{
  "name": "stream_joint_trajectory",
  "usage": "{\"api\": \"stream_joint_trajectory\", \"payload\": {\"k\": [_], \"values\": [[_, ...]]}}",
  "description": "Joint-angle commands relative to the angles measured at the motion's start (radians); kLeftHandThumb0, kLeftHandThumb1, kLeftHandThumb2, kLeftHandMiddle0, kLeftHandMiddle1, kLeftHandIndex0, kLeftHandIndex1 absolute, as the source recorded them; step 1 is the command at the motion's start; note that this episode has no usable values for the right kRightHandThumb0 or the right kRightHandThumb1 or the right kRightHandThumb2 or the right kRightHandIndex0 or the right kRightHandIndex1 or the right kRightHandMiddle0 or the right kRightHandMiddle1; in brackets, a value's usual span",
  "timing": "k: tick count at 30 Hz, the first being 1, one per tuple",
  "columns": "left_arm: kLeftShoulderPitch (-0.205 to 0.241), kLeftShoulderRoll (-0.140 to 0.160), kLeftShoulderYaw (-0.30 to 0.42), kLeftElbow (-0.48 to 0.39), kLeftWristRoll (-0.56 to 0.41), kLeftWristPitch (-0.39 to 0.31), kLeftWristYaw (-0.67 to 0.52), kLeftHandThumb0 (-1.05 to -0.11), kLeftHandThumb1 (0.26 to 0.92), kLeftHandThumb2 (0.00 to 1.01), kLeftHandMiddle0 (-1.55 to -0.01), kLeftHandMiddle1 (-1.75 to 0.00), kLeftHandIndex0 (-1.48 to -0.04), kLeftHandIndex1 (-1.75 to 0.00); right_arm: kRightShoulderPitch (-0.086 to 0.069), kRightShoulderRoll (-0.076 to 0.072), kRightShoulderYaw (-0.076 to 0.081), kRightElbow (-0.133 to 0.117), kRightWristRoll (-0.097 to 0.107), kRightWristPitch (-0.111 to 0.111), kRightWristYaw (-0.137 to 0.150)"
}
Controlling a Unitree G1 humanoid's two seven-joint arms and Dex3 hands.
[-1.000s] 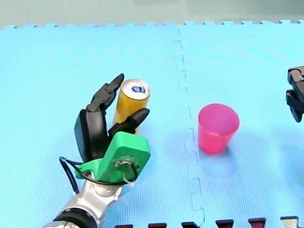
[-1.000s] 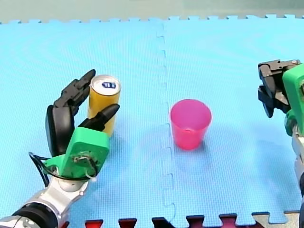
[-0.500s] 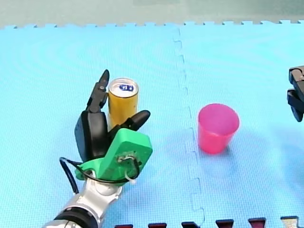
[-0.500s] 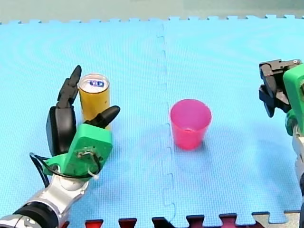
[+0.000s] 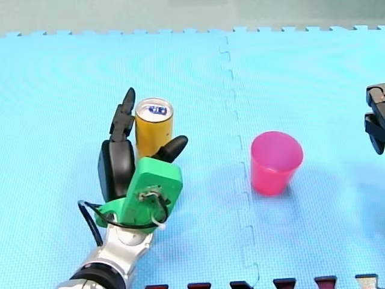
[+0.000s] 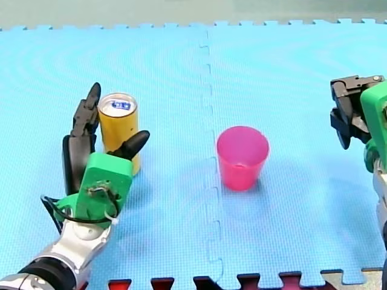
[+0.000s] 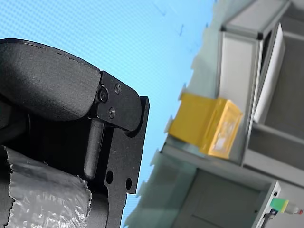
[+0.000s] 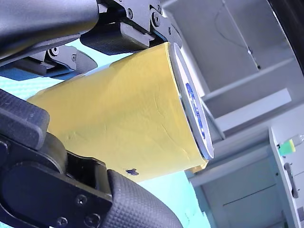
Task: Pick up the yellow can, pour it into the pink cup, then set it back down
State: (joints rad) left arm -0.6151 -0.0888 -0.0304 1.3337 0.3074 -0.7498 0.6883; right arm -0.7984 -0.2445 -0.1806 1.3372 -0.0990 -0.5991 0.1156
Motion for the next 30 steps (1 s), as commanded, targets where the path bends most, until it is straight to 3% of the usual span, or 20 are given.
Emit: {"api": "stream_joint_trajectory", "payload": {"k": [1, 9, 13, 16, 19, 23, 30], "values": [[0.001, 0.002, 0.005, 0.0, -0.006, -0.009, -0.009, -1.048, 0.865, 0.01, -0.38, 0.0, -0.31, 0.0, -0.005, -0.004, 0.0, 0.0, -0.001, 0.004, -0.004], [0.016, -0.001, 0.059, -0.004, -0.071, -0.044, -0.087, -1.048, 0.87, 0.01, -0.35, 0.0, -0.29, 0.0, -0.01, -0.002, 0.005, 0.001, -0.004, 0.018, -0.005], [0.059, -0.003, 0.081, -0.024, -0.104, -0.094, -0.13, -1.048, 0.87, 0.01, -0.34, 0.0, -0.25, 0.0, -0.012, 0.001, 0.007, 0.001, -0.004, 0.021, -0.008], [0.109, 0.016, 0.116, -0.07, -0.181, -0.144, -0.281, -1.048, 0.868, 0.0, -0.33, 0.0, -0.24, 0.0, -0.014, 0.004, 0.009, 0.001, -0.006, 0.026, -0.013], [0.13, 0.037, 0.132, -0.086, -0.215, -0.144, -0.36, -1.048, 0.87, 0.0, -0.33, 0.0, -0.24, 0.0, -0.017, 0.006, 0.011, 0.001, -0.008, 0.032, -0.023], [0.152, 0.065, 0.13, -0.104, -0.202, -0.139, -0.352, -1.048, 0.881, 0.01, -0.32, 0.0, -0.24, 0.0, -0.021, 0.009, 0.016, 0.002, -0.015, 0.041, -0.04], [0.186, 0.085, 0.12, -0.14, -0.186, -0.14, -0.348, -1.048, 0.903, 0.01, -0.31, 0.0, -0.23, 0.0, -0.025, 0.011, 0.026, 0.003, -0.029, 0.053, -0.059]]}}
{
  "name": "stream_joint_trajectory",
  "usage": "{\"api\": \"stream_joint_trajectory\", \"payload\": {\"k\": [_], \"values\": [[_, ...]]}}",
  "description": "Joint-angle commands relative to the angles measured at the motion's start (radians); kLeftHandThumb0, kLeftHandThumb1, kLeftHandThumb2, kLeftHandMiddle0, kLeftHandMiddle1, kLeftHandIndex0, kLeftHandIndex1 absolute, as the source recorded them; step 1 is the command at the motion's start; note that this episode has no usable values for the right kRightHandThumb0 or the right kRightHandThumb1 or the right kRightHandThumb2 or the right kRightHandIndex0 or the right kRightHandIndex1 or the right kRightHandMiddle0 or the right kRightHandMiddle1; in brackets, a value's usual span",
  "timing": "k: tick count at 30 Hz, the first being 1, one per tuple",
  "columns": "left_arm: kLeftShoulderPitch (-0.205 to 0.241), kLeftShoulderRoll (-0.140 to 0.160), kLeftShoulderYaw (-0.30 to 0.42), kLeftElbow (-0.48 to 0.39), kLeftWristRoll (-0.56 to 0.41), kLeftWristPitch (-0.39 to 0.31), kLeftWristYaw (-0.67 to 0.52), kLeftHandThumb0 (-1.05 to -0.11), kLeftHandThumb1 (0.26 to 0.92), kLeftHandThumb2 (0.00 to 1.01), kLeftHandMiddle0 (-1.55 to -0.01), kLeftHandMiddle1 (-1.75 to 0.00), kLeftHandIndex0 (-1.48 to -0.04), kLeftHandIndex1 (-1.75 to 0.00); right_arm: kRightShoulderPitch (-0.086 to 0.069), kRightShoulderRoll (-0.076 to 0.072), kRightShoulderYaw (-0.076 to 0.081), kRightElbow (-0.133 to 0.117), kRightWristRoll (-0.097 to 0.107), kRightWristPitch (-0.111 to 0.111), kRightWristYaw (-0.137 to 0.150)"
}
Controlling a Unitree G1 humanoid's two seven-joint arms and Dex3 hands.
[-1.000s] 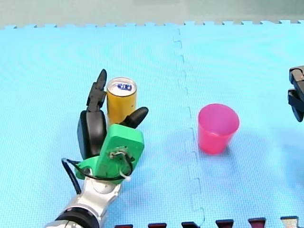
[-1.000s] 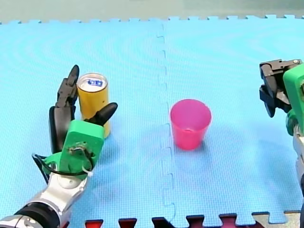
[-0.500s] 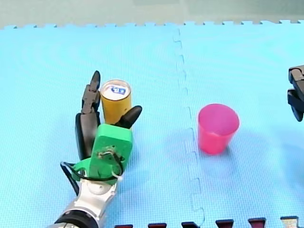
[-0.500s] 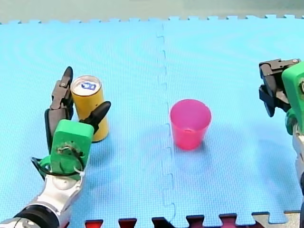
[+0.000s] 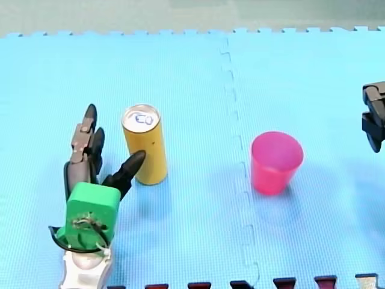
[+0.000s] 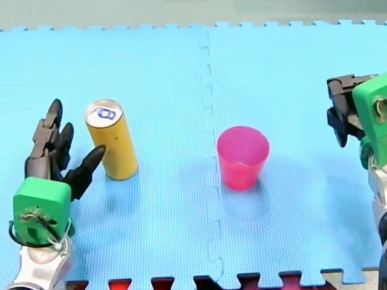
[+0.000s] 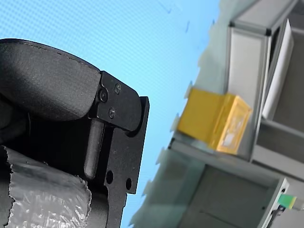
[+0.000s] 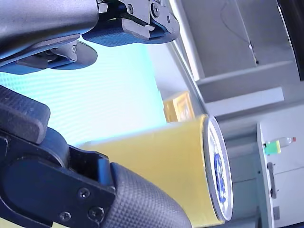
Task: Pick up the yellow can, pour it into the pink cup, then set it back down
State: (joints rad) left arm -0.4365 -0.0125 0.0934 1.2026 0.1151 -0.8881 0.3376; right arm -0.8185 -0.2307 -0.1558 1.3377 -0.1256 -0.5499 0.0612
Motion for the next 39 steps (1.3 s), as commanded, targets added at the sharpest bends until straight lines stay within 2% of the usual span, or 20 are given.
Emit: {"api": "stream_joint_trajectory", "payload": {"k": [1, 12, 19, 25, 28, 34, 39], "values": [[0.011, 0.01, -0.006, -0.013, 0.009, 0.0, 0.005, -1.048, 0.904, 0.01, -0.31, 0.0, -0.22, 0.0, -0.006, -0.003, 0.003, 0.002, -0.004, 0.005, -0.006], [0.035, 0.021, -0.021, -0.047, 0.025, 0.03, 0.0, -1.048, 0.907, 0.01, -0.3, 0.0, -0.2, 0.0, -0.009, 0.003, 0.019, 0.004, -0.021, 0.01, -0.016], [0.04, 0.021, -0.022, -0.056, 0.019, 0.043, -0.018, -1.048, 0.908, 0.01, -0.29, 0.0, -0.2, 0.0, -0.014, 0.005, 0.017, 0.008, -0.018, 0.02, 0.0], [0.04, 0.017, -0.021, -0.054, 0.008, 0.05, -0.048, -1.048, 0.903, 0.0, -0.29, 0.0, -0.2, 0.0, -0.015, 0.013, 0.018, 0.009, -0.02, 0.023, -0.004], [0.031, 0.016, -0.043, -0.045, 0.049, 0.076, 0.003, -1.045, 0.888, 0.0, -0.29, 0.0, -0.2, 0.0, -0.013, 0.016, 0.02, 0.009, -0.022, 0.022, -0.008], [0.028, 0.019, -0.05, -0.046, 0.051, 0.096, -0.003, -1.048, 0.89, 0.0, -0.29, 0.0, -0.21, 0.0, -0.01, 0.017, 0.034, 0.009, -0.042, 0.007, -0.007], [0.028, 0.022, -0.051, -0.047, 0.048, 0.096, -0.007, -1.048, 0.89, 0.0, -0.3, 0.0, -0.21, 0.0, -0.007, 0.022, 0.037, 0.012, -0.051, -0.008, -0.009]]}}
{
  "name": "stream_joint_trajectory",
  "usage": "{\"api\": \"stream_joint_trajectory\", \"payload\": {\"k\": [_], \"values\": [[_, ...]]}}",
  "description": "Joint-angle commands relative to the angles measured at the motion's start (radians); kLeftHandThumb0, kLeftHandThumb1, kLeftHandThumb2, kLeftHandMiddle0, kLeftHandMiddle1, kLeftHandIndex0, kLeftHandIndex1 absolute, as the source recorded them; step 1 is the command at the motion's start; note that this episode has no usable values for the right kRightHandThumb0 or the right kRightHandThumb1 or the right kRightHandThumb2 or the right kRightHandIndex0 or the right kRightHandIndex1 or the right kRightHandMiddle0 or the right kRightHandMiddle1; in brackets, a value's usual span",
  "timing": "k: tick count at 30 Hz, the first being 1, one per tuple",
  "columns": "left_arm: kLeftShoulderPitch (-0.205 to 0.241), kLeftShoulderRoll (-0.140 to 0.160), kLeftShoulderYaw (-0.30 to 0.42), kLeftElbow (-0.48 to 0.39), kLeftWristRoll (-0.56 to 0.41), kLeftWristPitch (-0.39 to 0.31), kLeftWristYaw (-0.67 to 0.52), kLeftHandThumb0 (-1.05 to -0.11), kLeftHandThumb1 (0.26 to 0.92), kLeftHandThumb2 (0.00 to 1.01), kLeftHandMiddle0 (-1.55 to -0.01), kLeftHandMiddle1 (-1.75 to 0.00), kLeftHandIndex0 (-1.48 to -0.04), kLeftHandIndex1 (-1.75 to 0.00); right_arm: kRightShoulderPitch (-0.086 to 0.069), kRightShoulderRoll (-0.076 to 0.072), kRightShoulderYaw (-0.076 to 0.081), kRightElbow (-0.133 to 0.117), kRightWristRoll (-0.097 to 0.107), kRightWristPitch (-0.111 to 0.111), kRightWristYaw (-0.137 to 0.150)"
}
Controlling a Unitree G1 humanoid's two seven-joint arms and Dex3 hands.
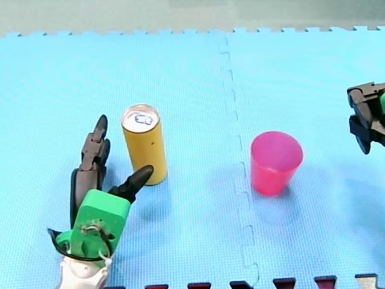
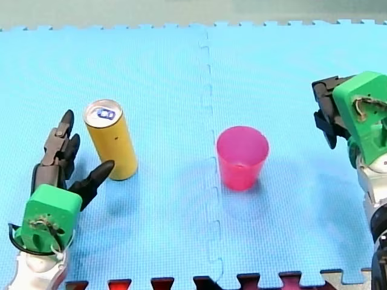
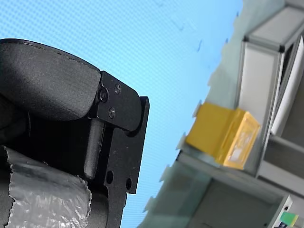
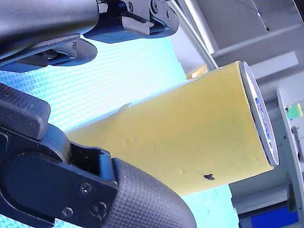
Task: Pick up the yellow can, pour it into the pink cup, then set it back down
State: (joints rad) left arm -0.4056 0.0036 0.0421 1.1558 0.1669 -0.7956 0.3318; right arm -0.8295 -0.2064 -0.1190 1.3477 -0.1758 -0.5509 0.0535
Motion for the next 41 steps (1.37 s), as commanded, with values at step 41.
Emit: {"api": "stream_joint_trajectory", "payload": {"k": [41], "values": [[-0.011, 0.03, -0.003, 0.0, -0.009, -0.009, -0.014, -1.048, 0.88, 0.0, -0.32, -0.01, -0.23, -0.01, 0.006, -0.009, -0.022, 0.01, -0.005, 0.012, 0.038]]}}
